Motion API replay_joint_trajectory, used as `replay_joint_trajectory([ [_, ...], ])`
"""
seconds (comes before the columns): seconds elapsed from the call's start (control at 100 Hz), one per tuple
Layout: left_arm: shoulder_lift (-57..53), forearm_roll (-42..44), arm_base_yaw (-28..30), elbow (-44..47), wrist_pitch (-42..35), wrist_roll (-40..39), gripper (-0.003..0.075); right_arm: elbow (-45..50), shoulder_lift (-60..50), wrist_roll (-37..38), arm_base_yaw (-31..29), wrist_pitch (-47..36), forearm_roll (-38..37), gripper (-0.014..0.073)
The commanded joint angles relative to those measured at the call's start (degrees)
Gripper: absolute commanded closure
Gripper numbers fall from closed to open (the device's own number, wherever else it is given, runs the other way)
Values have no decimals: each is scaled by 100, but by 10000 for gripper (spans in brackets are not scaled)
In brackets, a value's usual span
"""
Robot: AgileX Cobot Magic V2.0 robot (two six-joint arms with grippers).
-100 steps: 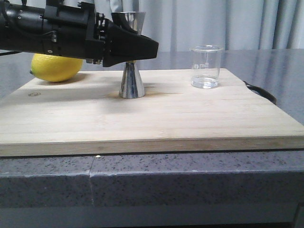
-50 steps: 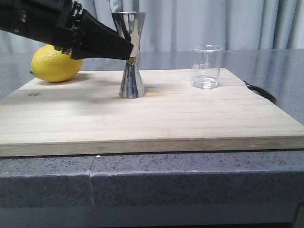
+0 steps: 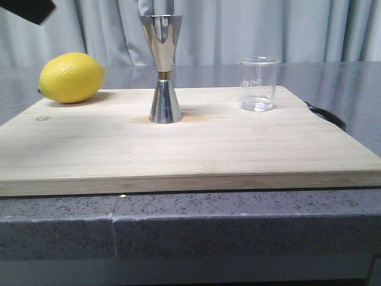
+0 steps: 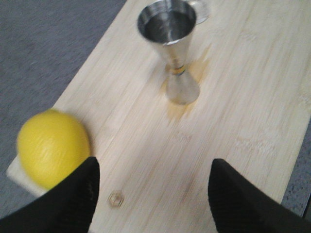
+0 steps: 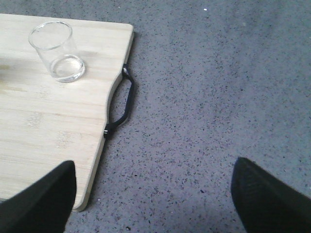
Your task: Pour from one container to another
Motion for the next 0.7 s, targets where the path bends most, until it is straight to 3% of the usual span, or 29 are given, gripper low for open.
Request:
replay_joint_trajectory([
  [0.0, -614, 840, 5, -176, -126, -1433, 274, -155, -9, 0, -39, -324, -75, 8],
  [0.12, -1243, 2096, 5, -176, -40, -3390, 275, -155, -9, 0, -39, -276, -75, 8],
  [0.31, -2070, 3230, 5, -95, 549, -5320, 279, -155, -9, 288, -39, -100, -34, 8],
  [0.5, -2819, 3610, 5, 515, 504, -6318, 279, -155, -9, 579, -39, 152, -34, 8],
  [0.69, -3333, 3597, 5, 1190, 128, -6357, 279, -155, -9, 579, -39, 211, -91, 8],
])
